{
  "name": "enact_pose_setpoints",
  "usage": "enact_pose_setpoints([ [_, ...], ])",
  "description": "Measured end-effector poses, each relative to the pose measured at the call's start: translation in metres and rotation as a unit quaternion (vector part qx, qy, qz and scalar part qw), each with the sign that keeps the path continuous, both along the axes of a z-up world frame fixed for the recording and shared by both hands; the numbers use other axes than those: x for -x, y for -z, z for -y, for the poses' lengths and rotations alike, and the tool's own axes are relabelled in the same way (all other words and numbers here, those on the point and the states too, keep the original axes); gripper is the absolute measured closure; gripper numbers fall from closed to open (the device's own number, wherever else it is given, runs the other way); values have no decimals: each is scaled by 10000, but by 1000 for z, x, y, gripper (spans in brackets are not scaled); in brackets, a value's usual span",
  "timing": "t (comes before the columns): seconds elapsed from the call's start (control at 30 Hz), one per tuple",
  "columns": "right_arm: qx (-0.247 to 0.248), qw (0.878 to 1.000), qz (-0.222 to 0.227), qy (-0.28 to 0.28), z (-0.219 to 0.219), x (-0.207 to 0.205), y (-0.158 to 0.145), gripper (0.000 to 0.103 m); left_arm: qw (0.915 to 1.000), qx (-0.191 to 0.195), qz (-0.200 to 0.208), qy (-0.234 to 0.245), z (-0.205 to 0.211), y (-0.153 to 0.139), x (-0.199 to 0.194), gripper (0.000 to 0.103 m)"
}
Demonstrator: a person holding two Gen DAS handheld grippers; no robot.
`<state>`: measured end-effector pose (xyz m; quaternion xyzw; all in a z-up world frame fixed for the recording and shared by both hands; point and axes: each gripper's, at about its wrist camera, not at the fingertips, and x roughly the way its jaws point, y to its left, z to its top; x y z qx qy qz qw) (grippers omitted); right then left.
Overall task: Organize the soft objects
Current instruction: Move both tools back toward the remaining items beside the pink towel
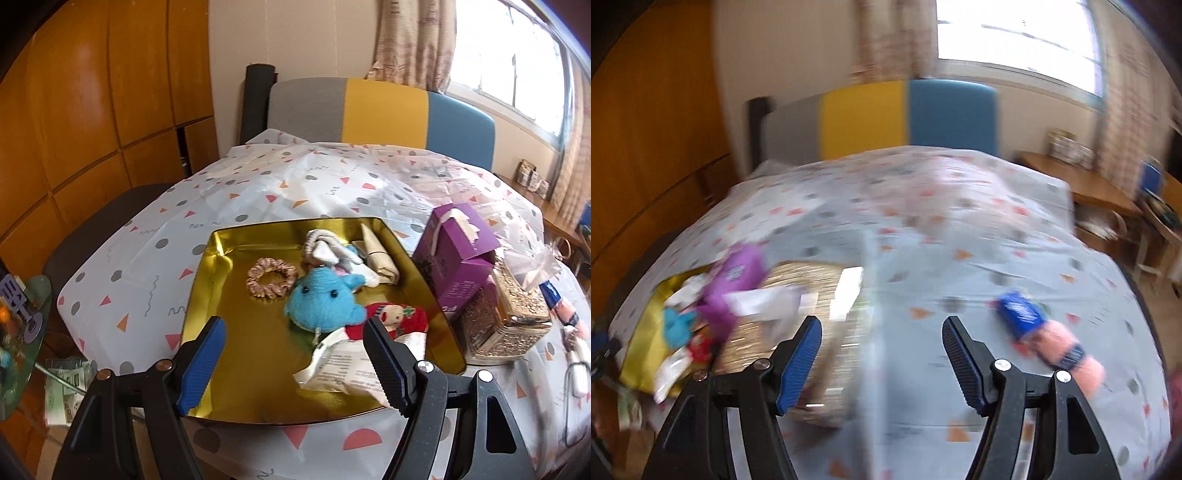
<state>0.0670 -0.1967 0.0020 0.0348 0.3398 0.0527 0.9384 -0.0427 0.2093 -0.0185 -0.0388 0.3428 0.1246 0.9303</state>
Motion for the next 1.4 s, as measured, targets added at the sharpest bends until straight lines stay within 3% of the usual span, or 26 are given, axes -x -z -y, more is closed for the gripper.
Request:
enact_pose_setpoints([
  [0.17,-131,9908,-31,1343,85,-7,15,34,9995,-92,93,287,17,-8,-2,26],
  [0.27,-346,9757,-90,2162,131,-3,33,34,9990,-152,144,400,28,-13,-4,26],
  [0.37,-731,9569,-427,2777,165,1,50,34,9979,-250,188,562,41,-18,-7,26],
  [0.43,-1105,9481,-355,2960,181,5,51,34,9970,-272,202,690,49,-21,-10,26],
  [0.77,-1512,9301,-661,3282,196,13,64,34,9879,-367,296,1478,102,-36,-22,26],
  [0.9,-1766,9169,-775,3495,207,18,70,34,9813,-369,356,1855,128,-44,-26,26],
  [1.17,-2144,8907,-807,3927,229,32,77,34,9577,-251,486,2824,189,-63,-35,26],
  [1.33,-2603,8740,-820,4021,239,40,83,34,9380,-69,190,3460,235,-54,-47,26],
  [1.4,-2710,8732,-860,3959,240,39,86,34,9323,-36,-21,3617,253,-43,-53,26],
])
